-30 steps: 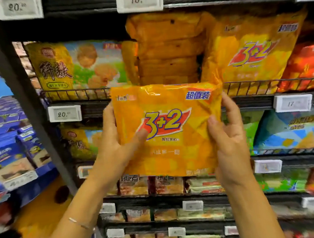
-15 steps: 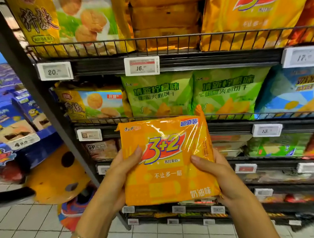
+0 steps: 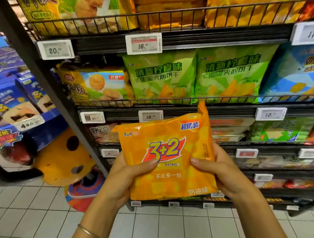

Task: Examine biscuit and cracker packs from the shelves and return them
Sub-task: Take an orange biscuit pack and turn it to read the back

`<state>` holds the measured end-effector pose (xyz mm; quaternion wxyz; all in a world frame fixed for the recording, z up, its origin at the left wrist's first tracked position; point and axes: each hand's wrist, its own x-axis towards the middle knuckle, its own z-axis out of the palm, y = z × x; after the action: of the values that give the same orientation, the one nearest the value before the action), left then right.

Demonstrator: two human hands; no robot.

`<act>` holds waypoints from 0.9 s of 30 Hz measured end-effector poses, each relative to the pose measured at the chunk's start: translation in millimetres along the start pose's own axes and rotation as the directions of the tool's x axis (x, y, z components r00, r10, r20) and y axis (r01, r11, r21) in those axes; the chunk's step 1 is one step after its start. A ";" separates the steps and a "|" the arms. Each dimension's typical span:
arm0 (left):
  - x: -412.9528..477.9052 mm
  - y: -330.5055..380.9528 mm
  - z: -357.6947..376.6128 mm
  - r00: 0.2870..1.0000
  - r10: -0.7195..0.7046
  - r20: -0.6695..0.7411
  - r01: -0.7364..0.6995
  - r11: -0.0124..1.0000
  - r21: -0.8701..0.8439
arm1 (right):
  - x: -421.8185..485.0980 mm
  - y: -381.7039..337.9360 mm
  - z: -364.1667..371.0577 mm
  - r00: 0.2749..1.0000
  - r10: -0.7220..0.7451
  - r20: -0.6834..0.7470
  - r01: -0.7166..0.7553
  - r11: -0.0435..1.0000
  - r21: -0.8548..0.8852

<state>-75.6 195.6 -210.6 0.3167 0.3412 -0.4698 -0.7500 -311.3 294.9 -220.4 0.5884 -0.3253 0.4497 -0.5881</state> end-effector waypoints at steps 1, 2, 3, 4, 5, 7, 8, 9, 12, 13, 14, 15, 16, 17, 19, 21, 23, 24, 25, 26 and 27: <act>-1.5 -0.6 -1.6 1.000 0.021 0.000 -0.021 1.000 0.011 | -2.1 -0.2 0.6 1.000 -0.009 0.021 0.009 1.000 -0.008; -2.8 -0.7 -3.1 0.999 0.045 0.006 -0.045 0.999 0.021 | -3.8 -0.5 1.5 0.999 -0.024 0.040 0.025 1.000 -0.015; -3.5 -0.5 -5.0 0.997 0.070 0.018 -0.070 0.997 0.034 | -5.3 -1.1 2.3 0.998 -0.045 0.053 0.046 0.999 -0.023; -4.2 -0.5 -7.3 0.995 0.093 0.035 -0.095 0.994 0.047 | -6.5 -1.7 2.6 0.996 -0.067 0.064 0.070 0.997 -0.031; -4.5 0.0 -9.3 0.992 0.112 0.051 -0.114 0.992 0.051 | -7.5 -2.1 2.4 0.993 -0.090 0.072 0.093 0.995 -0.040; -5.4 1.2 -12.0 0.986 0.145 0.080 -0.148 0.988 0.043 | -9.2 -2.2 0.4 0.987 -0.126 0.097 0.132 0.990 -0.049; -5.3 1.4 -12.7 0.983 0.158 0.090 -0.162 0.986 0.043 | -9.8 -2.2 -0.6 0.984 -0.136 0.112 0.141 0.989 -0.045; -4.9 2.2 -12.5 0.981 0.167 0.095 -0.172 0.984 0.048 | -10.1 -2.6 -1.5 0.983 -0.136 0.123 0.142 0.989 -0.042; -2.6 3.7 -12.1 0.980 0.175 0.098 -0.182 0.981 0.066 | -7.8 -2.2 -2.9 0.986 -0.118 0.119 0.123 0.992 -0.038; -2.1 4.7 -11.4 0.981 0.170 0.088 -0.177 0.982 0.069 | -6.8 -1.9 -3.2 0.988 -0.111 0.103 0.115 0.993 -0.034; -2.3 5.4 -10.5 0.984 0.160 0.073 -0.165 0.984 0.070 | -5.8 -0.9 -4.2 0.990 -0.106 0.093 0.108 0.994 -0.023; -2.1 6.4 -9.2 0.988 0.144 0.061 -0.148 0.987 0.067 | -5.0 0.3 -5.1 0.990 -0.103 0.092 0.105 0.994 -0.008; -2.1 7.5 -7.8 0.990 0.128 0.055 -0.131 0.990 0.060 | -4.3 1.5 -6.2 0.989 -0.102 0.103 0.102 0.995 0.013; -2.2 8.9 -6.4 0.992 0.111 0.054 -0.113 0.992 0.052 | -3.9 2.2 -7.1 0.988 -0.097 0.121 0.093 0.995 0.043; -1.8 11.9 -4.1 0.996 0.060 0.064 -0.061 0.998 0.012 | -2.0 3.2 -7.2 0.990 -0.072 0.122 0.056 0.990 0.132; -2.1 15.0 -3.8 0.996 -0.012 0.084 0.019 0.996 -0.084 | 0.4 2.8 -4.4 0.999 -0.011 0.053 -0.001 0.974 0.226; -3.1 16.1 -4.3 0.993 -0.050 0.111 0.066 0.986 -0.151 | 4.6 3.9 -3.6 0.995 0.090 -0.038 -0.075 0.954 0.289; -2.9 15.8 -3.5 0.993 -0.060 0.102 0.076 0.984 -0.159 | 6.4 5.4 -4.1 0.989 0.123 -0.088 -0.091 0.948 0.305; -2.7 15.4 -2.1 0.994 -0.075 0.079 0.088 0.982 -0.169 | 7.8 7.9 -5.3 0.981 0.143 -0.133 -0.095 0.944 0.315; -1.8 14.2 -1.0 0.993 -0.098 0.059 0.108 0.976 -0.189 | 9.3 10.8 -6.6 0.973 0.161 -0.164 -0.100 0.940 0.327; -1.0 13.5 -0.2 0.991 -0.125 0.047 0.132 0.966 -0.220 | 10.5 13.3 -6.8 0.968 0.176 -0.179 -0.106 0.932 0.345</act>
<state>-72.8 191.5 -198.0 0.2958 0.3210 -0.3648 -0.8224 -313.2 286.8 -236.6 0.6257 -0.1250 0.4247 -0.6422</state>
